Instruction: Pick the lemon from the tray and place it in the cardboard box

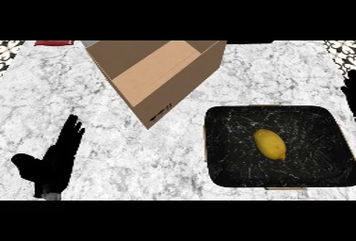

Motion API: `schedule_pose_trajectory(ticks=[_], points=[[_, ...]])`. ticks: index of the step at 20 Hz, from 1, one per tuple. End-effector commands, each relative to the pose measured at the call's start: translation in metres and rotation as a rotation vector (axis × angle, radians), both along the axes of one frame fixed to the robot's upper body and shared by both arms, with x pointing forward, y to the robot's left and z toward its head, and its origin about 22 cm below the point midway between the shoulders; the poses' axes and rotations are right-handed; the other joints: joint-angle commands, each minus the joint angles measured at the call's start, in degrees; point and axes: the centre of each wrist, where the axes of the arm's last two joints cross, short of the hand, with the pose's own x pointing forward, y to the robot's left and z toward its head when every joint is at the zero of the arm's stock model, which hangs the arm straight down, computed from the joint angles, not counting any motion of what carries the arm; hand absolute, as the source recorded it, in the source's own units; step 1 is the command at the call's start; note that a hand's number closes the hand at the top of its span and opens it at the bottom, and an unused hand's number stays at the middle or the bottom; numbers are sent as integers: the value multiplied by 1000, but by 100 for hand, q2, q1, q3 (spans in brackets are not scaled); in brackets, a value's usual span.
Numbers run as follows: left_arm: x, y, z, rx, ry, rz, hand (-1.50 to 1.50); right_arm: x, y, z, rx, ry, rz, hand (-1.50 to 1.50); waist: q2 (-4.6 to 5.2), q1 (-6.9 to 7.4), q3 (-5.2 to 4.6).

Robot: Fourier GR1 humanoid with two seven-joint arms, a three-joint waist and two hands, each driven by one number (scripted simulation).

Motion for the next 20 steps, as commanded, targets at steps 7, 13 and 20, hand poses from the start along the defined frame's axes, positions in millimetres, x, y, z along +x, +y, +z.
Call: schedule_pose_trajectory(ticks=[7,13,20], points=[[31,-24,35,153,-119,-256,0,-7,54,5,425,-341,-74,-150,-550,-696,314],[50,-56,55,231,-195,-447,0,-66,40,-57,-697,-38,255,-150,-28,-155,6],[61,-79,64,219,-195,-459,0,-116,53,1,-874,-56,217,-150,-49,-67,5]])
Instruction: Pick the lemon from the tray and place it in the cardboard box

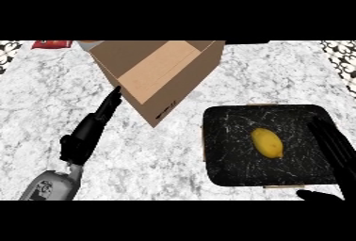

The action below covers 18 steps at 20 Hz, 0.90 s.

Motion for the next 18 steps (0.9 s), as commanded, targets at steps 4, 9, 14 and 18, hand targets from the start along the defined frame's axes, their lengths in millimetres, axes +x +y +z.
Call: schedule_pose_trajectory(ticks=[4,9,14,18], points=[[11,-10,9,17,-9,-21,0,-46,26,68,-114,134,6,-150,9,64,-3],[8,-27,19,1,-6,-42,0,-52,47,108,-134,333,11,-150,35,210,-4],[11,-26,20,-21,14,-52,0,-35,58,107,-68,385,-23,-150,44,252,5],[-2,-17,17,23,0,-70,0,-5,57,103,-19,395,-52,-150,43,297,8]])
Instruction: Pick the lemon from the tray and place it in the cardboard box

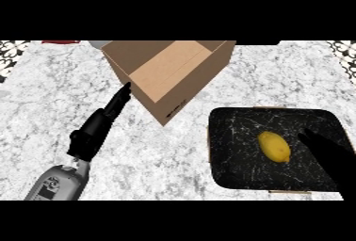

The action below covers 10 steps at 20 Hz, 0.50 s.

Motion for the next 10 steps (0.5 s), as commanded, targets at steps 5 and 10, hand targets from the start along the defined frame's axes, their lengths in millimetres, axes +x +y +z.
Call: schedule_pose_trajectory(ticks=[5,10], points=[[-10,0,-10,0,-20,-7,0,38,18,-15,30,43,-18,-150,3,20,5],[-6,1,-6,14,1,4,0,34,13,-37,0,99,-49,-150,-3,-17,6]])
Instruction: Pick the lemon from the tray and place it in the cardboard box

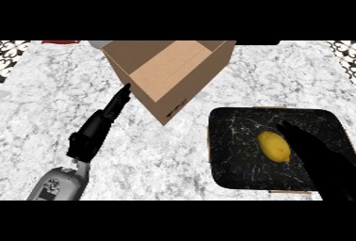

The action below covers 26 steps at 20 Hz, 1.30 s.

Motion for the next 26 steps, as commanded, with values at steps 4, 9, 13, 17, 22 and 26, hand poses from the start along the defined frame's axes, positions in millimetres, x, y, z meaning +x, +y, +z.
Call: schedule_pose_trajectory(ticks=[4,9,13,17,22,26], points=[[6,-3,7,7,-3,10,0,19,6,-26,-27,51,-14,-150,-2,-4,1],[-10,5,3,-7,7,11,0,24,-15,-24,-9,-17,-3,-150,-7,-4,2],[7,2,-8,-13,8,17,0,32,-3,-42,-9,-8,-7,-150,-1,-19,1],[-2,-9,10,6,-8,0,0,41,-15,-51,-32,17,-12,-150,-4,-7,2],[6,-5,-1,-6,-11,11,0,40,-9,-59,-56,76,16,-150,-2,-18,1],[6,-18,-3,-14,-2,11,0,40,-9,-70,-71,97,6,-150,-2,-20,1]])
